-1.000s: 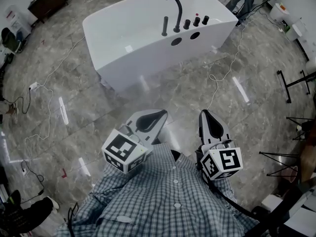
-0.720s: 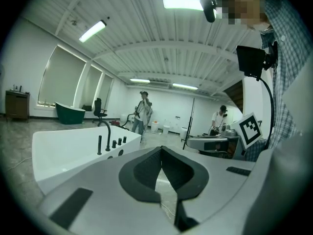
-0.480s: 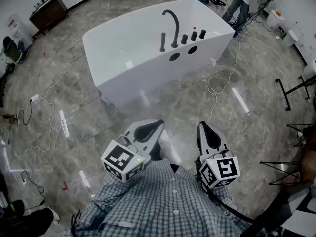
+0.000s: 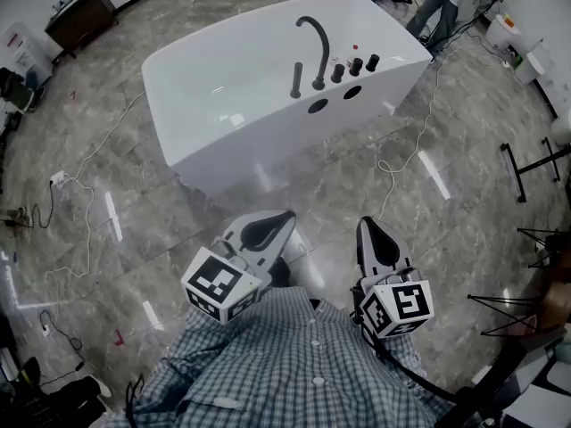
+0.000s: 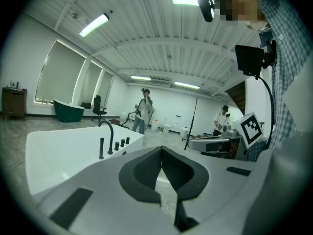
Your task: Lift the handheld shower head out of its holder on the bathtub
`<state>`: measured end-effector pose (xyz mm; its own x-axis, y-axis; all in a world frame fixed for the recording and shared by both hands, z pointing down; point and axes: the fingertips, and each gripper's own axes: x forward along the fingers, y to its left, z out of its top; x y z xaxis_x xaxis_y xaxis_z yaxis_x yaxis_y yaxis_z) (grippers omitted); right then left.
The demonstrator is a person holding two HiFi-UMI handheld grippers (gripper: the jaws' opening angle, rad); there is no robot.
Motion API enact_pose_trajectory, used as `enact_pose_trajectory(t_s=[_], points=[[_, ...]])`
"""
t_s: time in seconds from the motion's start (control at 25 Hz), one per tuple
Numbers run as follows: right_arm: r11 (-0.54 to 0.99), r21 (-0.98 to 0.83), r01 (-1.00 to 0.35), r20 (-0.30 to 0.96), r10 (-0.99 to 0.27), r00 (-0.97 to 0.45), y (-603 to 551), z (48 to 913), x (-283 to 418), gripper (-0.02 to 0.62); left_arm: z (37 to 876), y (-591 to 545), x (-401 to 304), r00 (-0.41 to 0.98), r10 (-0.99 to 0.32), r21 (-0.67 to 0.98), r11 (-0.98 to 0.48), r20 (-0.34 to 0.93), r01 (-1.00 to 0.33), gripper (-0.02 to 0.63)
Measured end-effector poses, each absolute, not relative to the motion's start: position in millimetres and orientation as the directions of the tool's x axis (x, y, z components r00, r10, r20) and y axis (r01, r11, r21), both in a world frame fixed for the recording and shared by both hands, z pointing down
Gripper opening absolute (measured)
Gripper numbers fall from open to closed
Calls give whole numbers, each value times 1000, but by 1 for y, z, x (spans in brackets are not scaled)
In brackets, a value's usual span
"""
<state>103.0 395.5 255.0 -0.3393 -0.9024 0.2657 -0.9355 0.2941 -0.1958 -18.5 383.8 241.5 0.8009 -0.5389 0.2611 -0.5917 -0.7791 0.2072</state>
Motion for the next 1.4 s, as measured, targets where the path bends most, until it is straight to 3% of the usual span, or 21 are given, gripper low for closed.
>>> enact_pose_trajectory(t_s=[0.8, 1.4], points=[[250, -164, -954, 259, -922, -286, 234, 247, 54, 17, 249, 221, -72, 820, -511, 210, -799, 256, -563, 9], [228, -165, -960, 292, -918, -268, 212, 259, 31, 17, 260, 197, -111, 808, -526, 224, -782, 265, -582, 9]])
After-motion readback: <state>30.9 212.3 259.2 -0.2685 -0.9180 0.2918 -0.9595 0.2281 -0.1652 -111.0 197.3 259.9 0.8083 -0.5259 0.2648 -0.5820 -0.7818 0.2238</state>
